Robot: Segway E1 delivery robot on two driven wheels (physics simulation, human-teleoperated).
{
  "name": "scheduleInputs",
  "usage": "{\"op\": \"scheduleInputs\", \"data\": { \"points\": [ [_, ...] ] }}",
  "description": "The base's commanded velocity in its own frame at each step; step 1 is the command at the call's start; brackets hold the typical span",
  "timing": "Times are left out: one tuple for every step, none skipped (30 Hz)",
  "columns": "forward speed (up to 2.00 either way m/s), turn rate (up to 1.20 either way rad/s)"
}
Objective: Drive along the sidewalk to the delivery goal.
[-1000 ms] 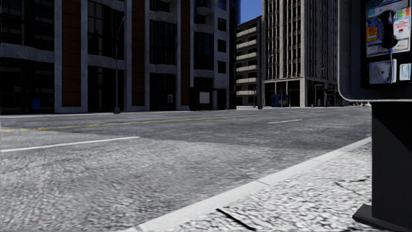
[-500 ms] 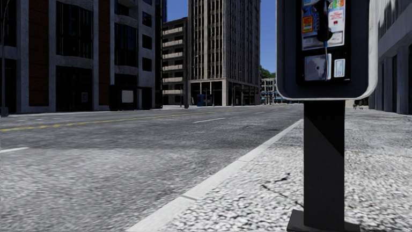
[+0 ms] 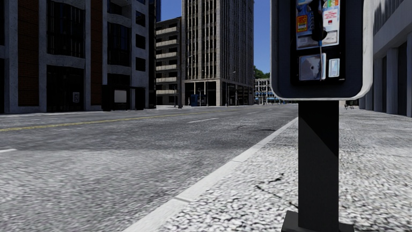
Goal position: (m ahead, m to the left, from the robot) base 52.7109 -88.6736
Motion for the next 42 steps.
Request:
{"op": "scheduleInputs", "data": {
  "points": [
    [0.0, 0.0],
    [0.0, 0.0],
    [0.0, 0.0],
    [0.0, 0.0],
    [0.0, 0.0],
    [0.0, 0.0],
    [0.0, 0.0],
    [0.0, 0.0],
    [0.0, 0.0],
    [-0.02, 0.0],
    [-0.03, 0.0],
    [-0.03, 0.0],
    [-0.04, -0.03],
    [-0.04, -0.11],
    [-0.04, -0.19],
    [-0.05, -0.2],
    [-0.05, -0.21],
    [-0.05, -0.21],
    [-0.21, -0.21],
    [-0.37, -0.24],
    [-0.4, -0.26],
    [-0.36, -0.27],
    [-0.31, -0.28],
    [-0.28, -0.35],
    [-0.28, -0.35],
    [-0.26, -0.41],
    [-0.25, -0.44],
    [-0.25, -0.45],
    [-0.24, -0.45],
    [-0.24, -0.45],
    [-0.24, -0.45],
    [-0.24, -0.45],
    [-0.24, -0.45],
    [-0.24, -0.45],
    [-0.24, -0.45],
    [-0.24, -0.45],
    [-0.24, -0.45],
    [-0.24, -0.45],
    [-0.24, -0.45],
    [-0.24, -0.45],
    [-0.24, -0.45],
    [-0.24, -0.45]
  ]
}}
